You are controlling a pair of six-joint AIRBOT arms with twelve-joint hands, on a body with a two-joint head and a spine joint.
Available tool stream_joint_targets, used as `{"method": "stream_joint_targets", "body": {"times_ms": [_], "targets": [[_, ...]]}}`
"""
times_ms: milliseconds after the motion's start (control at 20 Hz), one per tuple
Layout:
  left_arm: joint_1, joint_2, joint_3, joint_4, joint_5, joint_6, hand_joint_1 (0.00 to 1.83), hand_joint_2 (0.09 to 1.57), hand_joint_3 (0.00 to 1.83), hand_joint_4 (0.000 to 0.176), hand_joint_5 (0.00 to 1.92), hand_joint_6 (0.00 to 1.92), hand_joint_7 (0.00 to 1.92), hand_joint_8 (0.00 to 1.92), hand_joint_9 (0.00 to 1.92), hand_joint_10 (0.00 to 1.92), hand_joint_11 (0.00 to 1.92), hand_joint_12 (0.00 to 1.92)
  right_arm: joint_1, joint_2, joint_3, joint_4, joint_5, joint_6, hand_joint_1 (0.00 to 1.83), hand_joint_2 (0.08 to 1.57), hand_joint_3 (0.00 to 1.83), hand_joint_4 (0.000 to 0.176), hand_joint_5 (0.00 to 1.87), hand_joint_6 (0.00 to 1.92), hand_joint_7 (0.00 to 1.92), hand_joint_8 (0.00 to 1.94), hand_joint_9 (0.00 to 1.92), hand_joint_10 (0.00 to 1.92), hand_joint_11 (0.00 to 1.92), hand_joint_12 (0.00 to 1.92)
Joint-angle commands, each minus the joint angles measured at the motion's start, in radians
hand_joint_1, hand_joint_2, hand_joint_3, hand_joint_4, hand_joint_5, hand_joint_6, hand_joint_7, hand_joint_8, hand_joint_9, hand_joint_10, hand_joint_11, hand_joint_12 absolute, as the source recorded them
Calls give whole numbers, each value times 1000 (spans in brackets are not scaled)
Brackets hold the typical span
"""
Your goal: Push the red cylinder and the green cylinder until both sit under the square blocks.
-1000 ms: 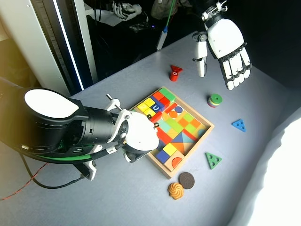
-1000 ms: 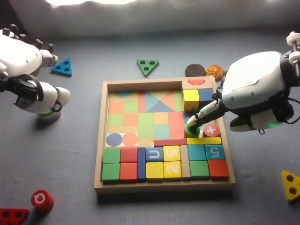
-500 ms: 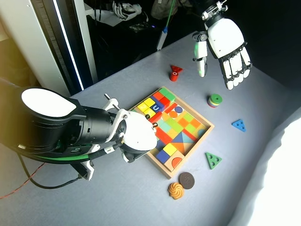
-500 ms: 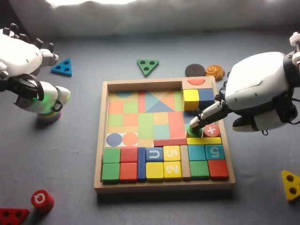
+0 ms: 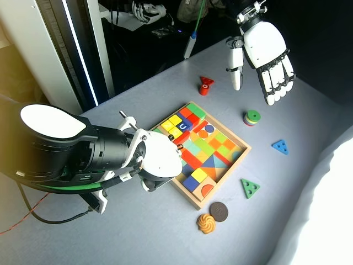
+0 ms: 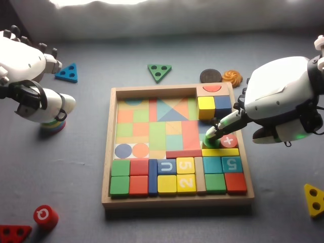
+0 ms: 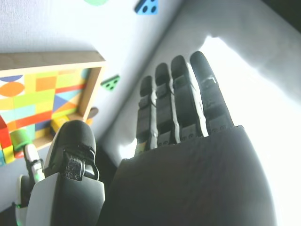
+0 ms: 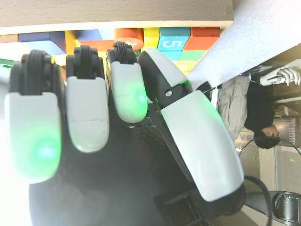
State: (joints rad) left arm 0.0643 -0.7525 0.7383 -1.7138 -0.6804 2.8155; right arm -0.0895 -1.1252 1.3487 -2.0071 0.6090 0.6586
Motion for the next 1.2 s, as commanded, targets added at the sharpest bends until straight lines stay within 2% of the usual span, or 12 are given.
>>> {"method": "stream_joint_targets", "body": {"times_ms": [0,50,150,300,400,450,500,650,700,750,900,1150], "targets": [[-11,11,3,62,-23,4,39,1358,2,0,240,1,293,1,272,2,0,544,10,16,-1,12,5,6,562,1571,109,0,303,2,1631,1941,1810,1921,1921,1921],[-12,11,4,62,-23,4,44,1350,0,0,239,1,284,0,259,0,0,537,11,17,-1,4,5,10,559,1571,97,0,326,11,1631,1941,1806,1921,1916,1921],[-12,11,4,62,-23,4,127,1326,0,0,296,6,336,6,318,10,0,686,12,19,-1,1,5,11,778,1476,4,0,362,18,1601,1941,1799,1921,1919,1921],[-13,11,3,62,-23,4,4,1368,7,0,204,5,250,8,234,6,0,501,12,23,-1,-7,8,13,557,1569,119,0,307,9,1641,1941,1817,1921,1921,1921],[-13,11,3,62,-23,4,116,1329,0,0,302,11,350,12,325,13,0,699,15,23,-1,-8,8,14,534,1571,84,0,359,24,1615,1941,1789,1921,1892,1921],[-13,11,3,62,-23,4,101,1340,2,0,294,3,345,5,319,6,0,663,17,23,-1,-8,8,14,511,1571,109,0,344,13,1598,1941,1787,1921,1887,1921],[-13,11,4,62,-23,4,19,1369,10,0,213,1,266,4,247,1,0,509,24,23,-1,-8,8,14,519,1571,130,0,336,8,1614,1941,1801,1921,1911,1921],[-13,11,4,62,-23,4,68,1343,0,0,266,12,321,13,294,12,0,616,43,16,-1,-8,8,14,547,1571,94,0,329,19,1630,1941,1796,1921,1900,1921],[-13,11,4,62,-23,4,111,1343,0,0,287,13,344,15,315,14,0,639,50,11,-1,-8,8,14,592,1571,61,0,328,13,1553,1941,1778,1921,1899,1921],[-13,11,4,62,-23,4,21,1379,8,0,209,7,266,7,238,8,0,467,57,5,-1,-8,8,14,607,1571,66,0,336,14,1528,1941,1782,1921,1908,1921],[-13,11,4,62,-23,4,48,1351,0,0,227,7,278,5,256,7,0,572,71,-5,-1,-8,7,14,575,1571,52,0,326,4,1614,1941,1805,1921,1912,1921],[-12,11,5,62,-23,4,21,1360,1,0,203,1,262,1,241,1,0,555,84,-13,-1,-8,7,14,551,1571,102,0,311,2,1643,1941,1813,1921,1919,1921]]}}
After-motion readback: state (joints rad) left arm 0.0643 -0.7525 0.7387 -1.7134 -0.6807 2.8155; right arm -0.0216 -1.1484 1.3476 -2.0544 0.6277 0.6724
